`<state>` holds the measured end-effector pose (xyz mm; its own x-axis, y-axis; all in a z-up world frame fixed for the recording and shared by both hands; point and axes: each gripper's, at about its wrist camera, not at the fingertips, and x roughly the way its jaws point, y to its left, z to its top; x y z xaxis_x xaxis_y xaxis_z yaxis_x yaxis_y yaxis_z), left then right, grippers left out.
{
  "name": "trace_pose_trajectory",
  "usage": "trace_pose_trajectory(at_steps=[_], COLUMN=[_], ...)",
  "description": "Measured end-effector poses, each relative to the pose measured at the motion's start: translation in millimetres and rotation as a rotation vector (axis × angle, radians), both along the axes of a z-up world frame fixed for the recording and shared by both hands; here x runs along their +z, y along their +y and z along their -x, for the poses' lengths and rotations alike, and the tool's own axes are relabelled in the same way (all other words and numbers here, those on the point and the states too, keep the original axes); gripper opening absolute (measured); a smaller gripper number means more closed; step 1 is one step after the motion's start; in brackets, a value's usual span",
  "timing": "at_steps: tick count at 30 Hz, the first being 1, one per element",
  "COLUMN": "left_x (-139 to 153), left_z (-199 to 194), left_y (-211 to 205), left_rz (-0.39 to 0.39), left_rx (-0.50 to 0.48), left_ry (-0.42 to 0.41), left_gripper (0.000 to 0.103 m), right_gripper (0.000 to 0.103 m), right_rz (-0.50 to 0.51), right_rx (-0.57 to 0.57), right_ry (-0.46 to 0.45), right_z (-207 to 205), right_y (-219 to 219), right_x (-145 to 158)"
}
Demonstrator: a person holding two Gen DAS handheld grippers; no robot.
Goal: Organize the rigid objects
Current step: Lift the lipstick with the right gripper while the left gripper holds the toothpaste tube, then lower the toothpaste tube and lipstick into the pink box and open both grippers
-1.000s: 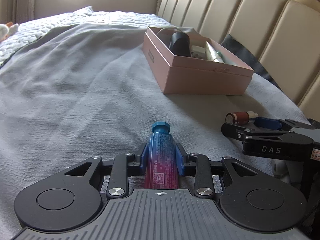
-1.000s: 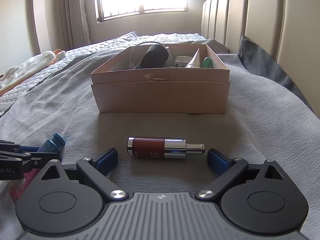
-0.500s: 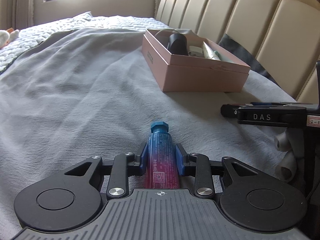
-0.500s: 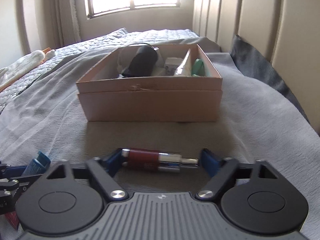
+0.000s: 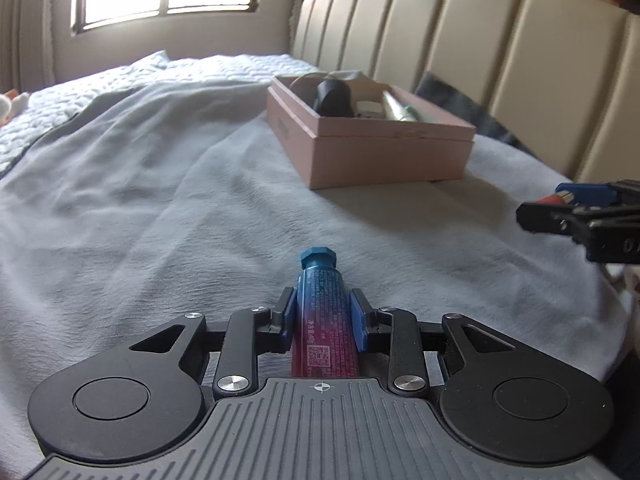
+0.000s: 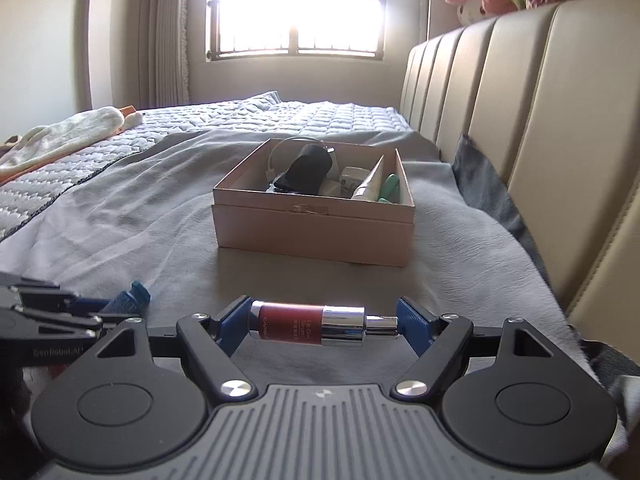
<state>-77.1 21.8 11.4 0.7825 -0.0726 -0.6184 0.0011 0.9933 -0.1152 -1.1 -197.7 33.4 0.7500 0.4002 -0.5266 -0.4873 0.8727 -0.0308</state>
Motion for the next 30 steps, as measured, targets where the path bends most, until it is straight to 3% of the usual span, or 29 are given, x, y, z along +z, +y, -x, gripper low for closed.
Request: trace_pose_trajectory(at_steps=[4, 9, 14, 16, 19, 22, 25, 30], left_x=[18, 72, 143, 161, 159, 145, 126, 96], left_z=[7, -9, -66, -105, -168, -190, -179, -126], left_y=[-5, -9, -23, -27, -23, -13, -5, -4], left_rz=[-0.003, 0.014, -0.056, -0.045, 0.061, 0.156, 0.160, 0.102], left_rx=[-0.041, -0.075, -0.068, -0.066, -0.075, 0.014, 0.061, 0.048], left_ry=[-0.046, -0.144, -0.292, -0.288, -0.170, -0.144, -0.142, -0.140], left_gripper=[0.031, 0.031, 0.031, 0.032, 0.031, 0.029, 0.028, 0.028], right_gripper=[0.079, 0.079, 0.079, 0.079, 0.079, 0.079, 0.079, 0.079], right_rz=[0.025, -0.012, -0.050, -0.048, -0.032, -0.023, -0.015, -0.006], right_rx=[0.016, 0.028, 0.017, 0.010, 0.000, -0.004, -0.007, -0.029], right_ry=[-0.040, -0.063, -0.091, -0.104, -0.111, -0.104, -0.090, -0.053], right_z=[13, 18, 18, 17, 18, 23, 25, 18], right_y=[-8, -22, -32, -33, -33, -39, -46, -53], right_x=[-4, -3, 2, 3, 0, -6, -12, -23])
